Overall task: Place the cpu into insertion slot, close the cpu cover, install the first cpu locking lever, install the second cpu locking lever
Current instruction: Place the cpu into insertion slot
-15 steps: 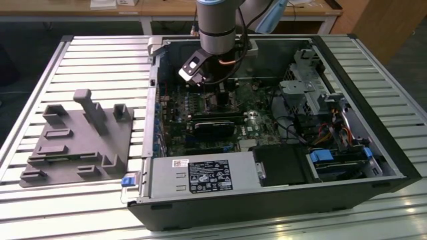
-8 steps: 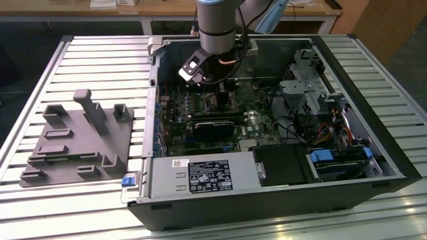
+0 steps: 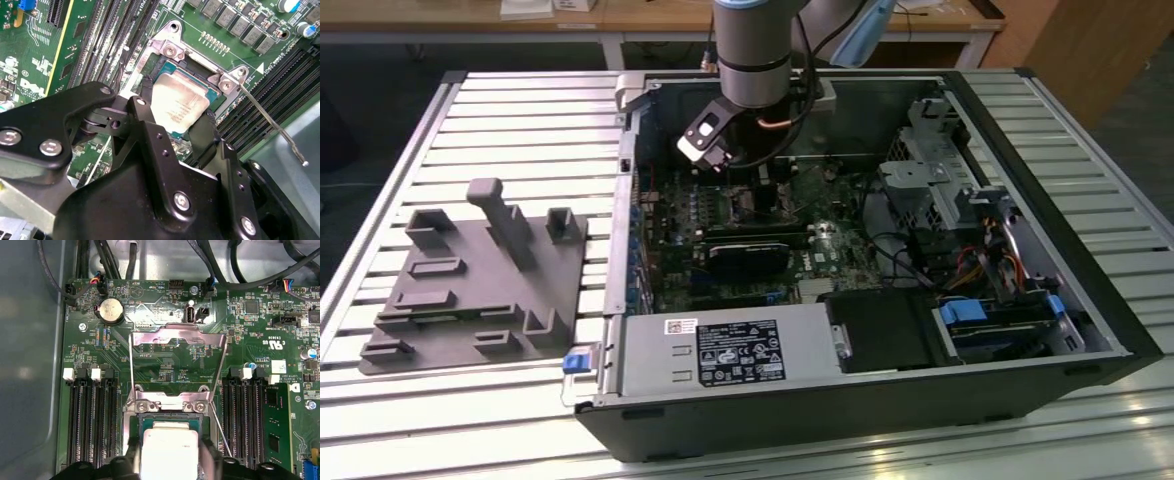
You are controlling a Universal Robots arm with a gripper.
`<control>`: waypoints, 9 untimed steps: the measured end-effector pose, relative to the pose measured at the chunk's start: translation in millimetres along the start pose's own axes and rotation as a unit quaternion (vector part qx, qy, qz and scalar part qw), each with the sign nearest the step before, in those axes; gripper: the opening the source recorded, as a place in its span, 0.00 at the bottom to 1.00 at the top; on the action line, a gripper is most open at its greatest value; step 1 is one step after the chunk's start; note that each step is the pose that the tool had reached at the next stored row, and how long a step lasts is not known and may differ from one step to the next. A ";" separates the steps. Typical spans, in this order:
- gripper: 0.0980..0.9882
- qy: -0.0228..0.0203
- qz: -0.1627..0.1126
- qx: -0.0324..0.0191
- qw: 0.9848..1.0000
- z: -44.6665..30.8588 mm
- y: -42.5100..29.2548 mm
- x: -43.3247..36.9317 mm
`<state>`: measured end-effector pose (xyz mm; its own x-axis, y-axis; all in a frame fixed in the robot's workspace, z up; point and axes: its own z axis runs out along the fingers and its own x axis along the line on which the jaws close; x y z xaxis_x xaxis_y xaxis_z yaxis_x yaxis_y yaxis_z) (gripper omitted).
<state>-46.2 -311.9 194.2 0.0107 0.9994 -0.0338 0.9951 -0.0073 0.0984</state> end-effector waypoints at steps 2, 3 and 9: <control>0.49 0.000 0.000 0.000 1.000 0.0 0.0 0.0; 0.49 0.000 0.000 0.000 1.000 0.0 0.0 0.0; 0.49 0.000 0.000 0.000 1.000 -1.2 0.1 -0.1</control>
<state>-46.2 -311.9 195.4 0.0107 0.9994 -0.0341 0.9951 -0.0073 0.0984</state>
